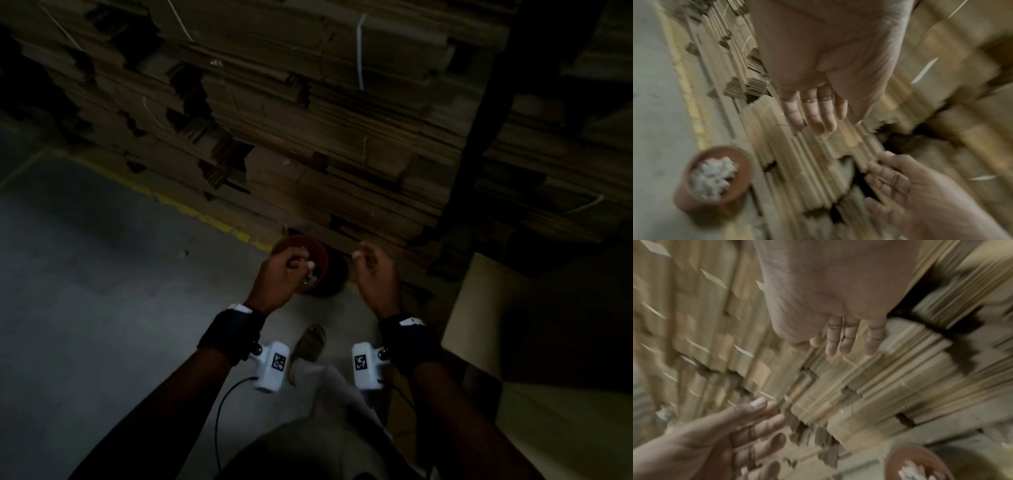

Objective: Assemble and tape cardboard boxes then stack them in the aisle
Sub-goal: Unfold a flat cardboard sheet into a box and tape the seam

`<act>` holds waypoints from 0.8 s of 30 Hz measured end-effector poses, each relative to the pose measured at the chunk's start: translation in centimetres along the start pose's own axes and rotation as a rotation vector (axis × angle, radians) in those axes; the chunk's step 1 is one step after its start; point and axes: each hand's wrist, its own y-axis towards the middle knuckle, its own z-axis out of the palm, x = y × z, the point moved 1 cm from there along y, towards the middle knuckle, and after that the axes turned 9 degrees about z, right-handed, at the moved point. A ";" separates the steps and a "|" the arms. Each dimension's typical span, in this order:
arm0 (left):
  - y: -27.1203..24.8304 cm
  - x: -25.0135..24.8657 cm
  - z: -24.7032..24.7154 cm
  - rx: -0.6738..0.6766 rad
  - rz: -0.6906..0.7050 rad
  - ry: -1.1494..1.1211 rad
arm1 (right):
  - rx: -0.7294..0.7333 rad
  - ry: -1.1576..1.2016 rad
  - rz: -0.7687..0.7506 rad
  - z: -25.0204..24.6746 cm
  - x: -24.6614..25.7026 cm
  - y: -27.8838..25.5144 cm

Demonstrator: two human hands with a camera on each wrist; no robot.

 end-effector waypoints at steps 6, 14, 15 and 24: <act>-10.8 -5.3 4.1 0.003 0.109 -0.155 | -0.217 0.045 -0.081 -8.1 -1.6 -12.2; -18.7 -13.2 13.1 0.203 0.252 -0.225 | -0.500 0.077 -0.133 -20.9 -3.6 -24.1; -19.3 -14.4 14.3 0.232 0.281 -0.223 | -0.541 0.074 -0.120 -22.6 -4.2 -24.9; -20.4 -23.3 24.0 0.306 0.627 -0.009 | -0.806 -0.210 -0.177 -36.0 -9.2 -27.4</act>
